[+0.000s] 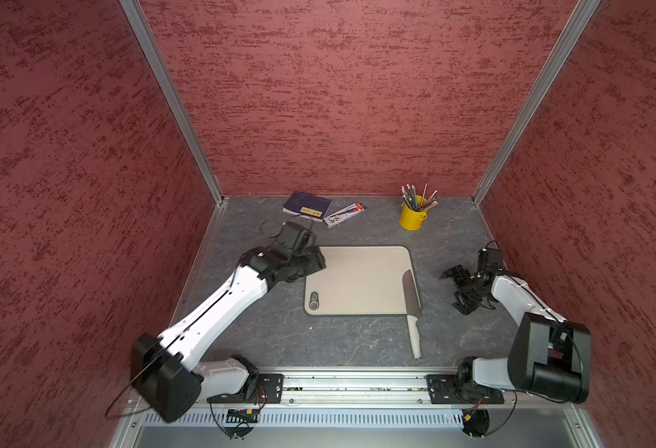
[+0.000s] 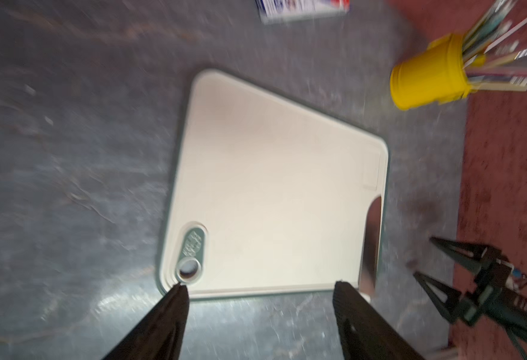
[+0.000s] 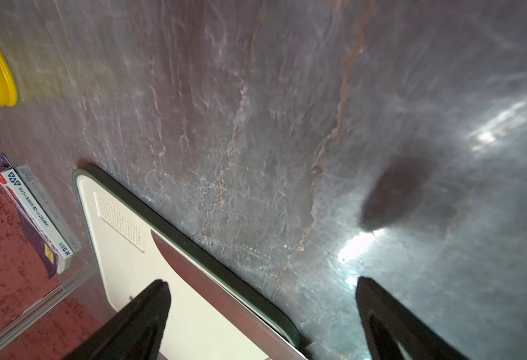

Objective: Align the knife with the edge of the cutting board
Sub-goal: Reset both arms

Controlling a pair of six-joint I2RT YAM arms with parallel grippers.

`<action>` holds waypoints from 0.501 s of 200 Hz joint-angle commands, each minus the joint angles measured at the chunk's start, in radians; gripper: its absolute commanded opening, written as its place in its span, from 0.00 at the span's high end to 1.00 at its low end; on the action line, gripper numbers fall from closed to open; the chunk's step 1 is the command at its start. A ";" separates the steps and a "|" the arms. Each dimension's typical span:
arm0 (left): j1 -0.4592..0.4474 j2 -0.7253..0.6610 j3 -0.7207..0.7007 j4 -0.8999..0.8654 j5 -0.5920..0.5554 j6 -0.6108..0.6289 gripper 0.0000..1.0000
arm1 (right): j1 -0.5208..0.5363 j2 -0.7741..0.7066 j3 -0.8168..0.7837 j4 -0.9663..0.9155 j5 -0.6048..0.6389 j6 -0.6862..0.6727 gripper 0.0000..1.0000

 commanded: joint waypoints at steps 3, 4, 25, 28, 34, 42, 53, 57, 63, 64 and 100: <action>0.104 -0.204 -0.222 0.236 -0.097 0.200 0.15 | 0.001 -0.026 0.060 -0.032 0.120 -0.040 0.02; 0.107 -0.213 -0.231 0.246 -0.101 0.205 0.15 | 0.001 -0.027 0.060 -0.032 0.125 -0.042 0.02; 0.172 -0.353 -0.403 0.407 -0.181 0.295 0.02 | 0.025 -0.052 0.071 -0.024 0.210 -0.089 0.02; 0.184 -0.362 -0.422 0.421 -0.189 0.302 0.01 | 0.029 -0.055 0.072 -0.021 0.224 -0.094 0.02; 0.209 -0.371 -0.453 0.448 -0.196 0.314 0.00 | 0.040 -0.064 0.073 -0.014 0.259 -0.112 0.02; 0.246 -0.367 -0.483 0.473 -0.189 0.326 0.00 | 0.056 -0.075 0.068 0.012 0.295 -0.140 0.02; 0.294 -0.339 -0.509 0.512 -0.162 0.342 0.00 | 0.088 -0.096 0.051 0.092 0.340 -0.206 0.02; 0.313 -0.321 -0.514 0.524 -0.156 0.351 0.00 | 0.103 -0.105 0.045 0.118 0.368 -0.231 0.02; 0.336 -0.296 -0.522 0.548 -0.152 0.368 0.00 | 0.136 -0.119 0.031 0.154 0.418 -0.278 0.02; 0.340 -0.292 -0.523 0.552 -0.152 0.371 0.00 | 0.136 -0.123 0.028 0.173 0.427 -0.286 0.02; 0.508 -0.163 -0.593 0.832 -0.036 0.467 0.00 | 0.301 -0.198 -0.168 0.684 0.605 -0.705 0.02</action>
